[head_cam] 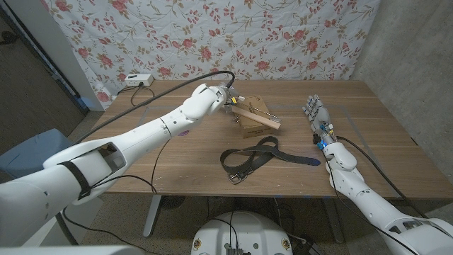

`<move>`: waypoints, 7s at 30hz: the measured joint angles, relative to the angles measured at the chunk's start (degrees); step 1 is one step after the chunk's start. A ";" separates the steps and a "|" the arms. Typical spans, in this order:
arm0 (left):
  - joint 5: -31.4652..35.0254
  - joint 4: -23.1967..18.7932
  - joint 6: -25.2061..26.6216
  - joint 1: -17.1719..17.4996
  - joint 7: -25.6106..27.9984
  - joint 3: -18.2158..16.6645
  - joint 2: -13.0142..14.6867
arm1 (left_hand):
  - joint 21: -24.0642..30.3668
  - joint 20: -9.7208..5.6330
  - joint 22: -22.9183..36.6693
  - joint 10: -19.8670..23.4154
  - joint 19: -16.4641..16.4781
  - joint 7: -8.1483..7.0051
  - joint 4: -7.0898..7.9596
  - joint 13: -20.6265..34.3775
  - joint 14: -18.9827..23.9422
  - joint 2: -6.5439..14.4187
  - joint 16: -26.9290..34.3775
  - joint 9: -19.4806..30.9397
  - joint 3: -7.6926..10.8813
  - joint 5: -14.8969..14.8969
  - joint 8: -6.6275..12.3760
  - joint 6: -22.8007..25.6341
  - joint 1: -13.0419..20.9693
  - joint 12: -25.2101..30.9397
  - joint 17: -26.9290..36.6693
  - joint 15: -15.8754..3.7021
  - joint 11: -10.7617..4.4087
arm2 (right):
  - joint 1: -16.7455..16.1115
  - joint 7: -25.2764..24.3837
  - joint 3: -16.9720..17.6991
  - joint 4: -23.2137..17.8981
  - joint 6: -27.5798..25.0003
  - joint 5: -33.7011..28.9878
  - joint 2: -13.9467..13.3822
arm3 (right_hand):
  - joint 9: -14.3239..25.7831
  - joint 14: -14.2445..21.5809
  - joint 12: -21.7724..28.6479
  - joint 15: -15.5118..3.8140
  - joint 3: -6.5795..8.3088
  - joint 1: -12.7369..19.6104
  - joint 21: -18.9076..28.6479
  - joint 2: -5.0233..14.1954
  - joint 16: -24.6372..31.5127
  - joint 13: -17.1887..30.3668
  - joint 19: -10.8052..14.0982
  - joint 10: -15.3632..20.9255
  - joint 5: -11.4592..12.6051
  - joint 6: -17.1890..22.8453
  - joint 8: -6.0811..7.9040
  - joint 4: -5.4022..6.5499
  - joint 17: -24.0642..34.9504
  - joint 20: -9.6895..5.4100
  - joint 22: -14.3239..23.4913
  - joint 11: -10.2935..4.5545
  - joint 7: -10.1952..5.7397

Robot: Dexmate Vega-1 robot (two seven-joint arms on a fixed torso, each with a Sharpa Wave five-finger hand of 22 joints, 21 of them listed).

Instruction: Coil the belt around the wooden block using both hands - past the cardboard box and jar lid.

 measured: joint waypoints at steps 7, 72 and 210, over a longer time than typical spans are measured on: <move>0.53 0.28 0.20 -0.50 -2.32 1.60 -0.17 | -2.67 2.87 0.00 -4.88 -6.53 -1.60 0.76 0.51 -5.17 0.21 -1.72 -0.06 -1.39 -0.22 -1.93 -5.76 0.21 -2.32 0.32 0.39 0.83 | 0.38 0.61 0.16 0.82 0.12 0.39 0.12 | 0.00 0.00 0.00 0.00 0.00 0.00 0.00 0.00 0.00 0.00 0.00 0.00 0.00 0.22 0.00 0.00 0.00 0.00 0.00 0.00 -0.22; -17.01 -5.52 16.97 18.10 31.51 -9.99 1.71 | 49.41 -7.76 28.76 24.81 28.17 7.65 19.95 50.13 48.68 6.26 45.19 29.63 15.49 13.14 14.27 14.95 -8.80 55.87 49.36 -7.91 2.99 | -5.40 -6.89 0.60 -9.40 0.32 -3.59 -3.29 | 0.00 1.23 0.22 0.61 0.00 0.00 0.00 0.00 0.40 -0.01 0.72 0.73 0.00 0.82 0.45 0.00 0.00 0.11 0.00 0.09 -0.82; -54.03 -2.88 12.10 -13.20 -7.41 -1.61 3.36 | 53.23 -7.76 23.64 22.46 26.48 9.31 17.98 50.04 47.96 5.35 50.26 40.75 21.91 9.83 35.75 16.41 -27.69 72.88 43.61 -7.98 2.76 | -19.33 -24.34 -28.67 -78.07 -89.37 -74.89 -34.77 | 1.11 23.10 5.00 -3.98 3.60 25.80 2.54 -5.75 8.28 2.04 14.03 21.05 0.50 20.45 4.91 -8.04 3.62 3.17 0.57 -0.12 0.31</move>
